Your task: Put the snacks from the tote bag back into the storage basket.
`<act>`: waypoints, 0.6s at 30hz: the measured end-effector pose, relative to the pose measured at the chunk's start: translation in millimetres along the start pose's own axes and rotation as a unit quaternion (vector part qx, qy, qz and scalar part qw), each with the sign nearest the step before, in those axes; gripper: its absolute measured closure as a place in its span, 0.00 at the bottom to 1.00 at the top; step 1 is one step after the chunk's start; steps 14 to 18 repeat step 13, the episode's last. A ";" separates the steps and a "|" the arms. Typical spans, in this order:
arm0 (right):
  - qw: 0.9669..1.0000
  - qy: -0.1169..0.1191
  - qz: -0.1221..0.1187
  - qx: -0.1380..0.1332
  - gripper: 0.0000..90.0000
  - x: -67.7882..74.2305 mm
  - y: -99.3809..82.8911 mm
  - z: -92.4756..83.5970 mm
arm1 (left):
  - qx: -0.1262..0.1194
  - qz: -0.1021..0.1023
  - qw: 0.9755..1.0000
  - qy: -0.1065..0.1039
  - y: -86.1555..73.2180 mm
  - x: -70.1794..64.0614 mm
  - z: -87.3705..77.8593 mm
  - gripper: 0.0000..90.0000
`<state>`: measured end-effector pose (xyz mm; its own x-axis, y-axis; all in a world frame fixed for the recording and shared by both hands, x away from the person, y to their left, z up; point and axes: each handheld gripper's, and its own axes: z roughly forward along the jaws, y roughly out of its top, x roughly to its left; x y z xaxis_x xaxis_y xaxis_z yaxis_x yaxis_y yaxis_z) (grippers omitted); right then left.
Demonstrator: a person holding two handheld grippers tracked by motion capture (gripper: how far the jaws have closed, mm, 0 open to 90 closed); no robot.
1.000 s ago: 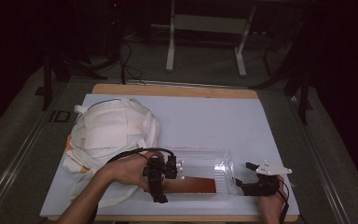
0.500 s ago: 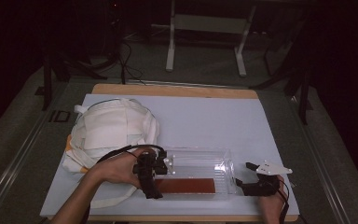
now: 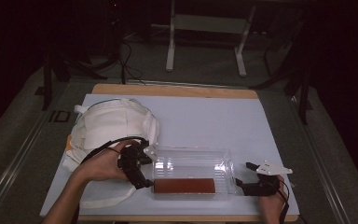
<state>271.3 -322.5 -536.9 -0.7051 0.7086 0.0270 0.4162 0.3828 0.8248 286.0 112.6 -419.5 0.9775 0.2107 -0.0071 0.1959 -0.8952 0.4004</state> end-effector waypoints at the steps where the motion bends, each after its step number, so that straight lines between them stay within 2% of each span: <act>1: 1.000 0.000 0.000 -0.001 0.16 -0.1 0.0 0.0 | -0.002 -0.004 1.000 0.006 -2.9 1.3 -0.9 0.23; 5: 1.000 0.000 0.000 0.000 0.16 -0.1 0.0 0.0 | -0.018 -0.030 0.999 0.028 -15.1 4.3 -2.5 0.25; 9: 1.000 -0.001 0.000 0.000 0.16 -0.1 0.0 0.0 | -0.039 -0.043 0.997 0.047 -25.7 2.9 -4.1 0.25; 11: 1.000 -0.002 0.000 -0.001 0.16 -0.1 0.0 0.0 | -0.057 -0.050 0.996 0.055 -32.0 -0.3 -5.6 0.25; 12: 1.000 -0.002 0.000 -0.001 0.16 -0.1 0.0 0.0 | -0.057 -0.050 0.996 0.055 -32.0 -0.3 -5.6 0.25; 13: 1.000 -0.002 0.000 -0.001 0.16 -0.1 0.0 -0.1 | -0.086 -0.066 0.992 0.066 -42.1 -7.2 -7.1 0.25; 18: 1.000 -0.002 0.000 -0.001 0.16 -0.1 0.0 -0.1 | -0.086 -0.066 0.992 0.066 -42.1 -7.2 -7.1 0.25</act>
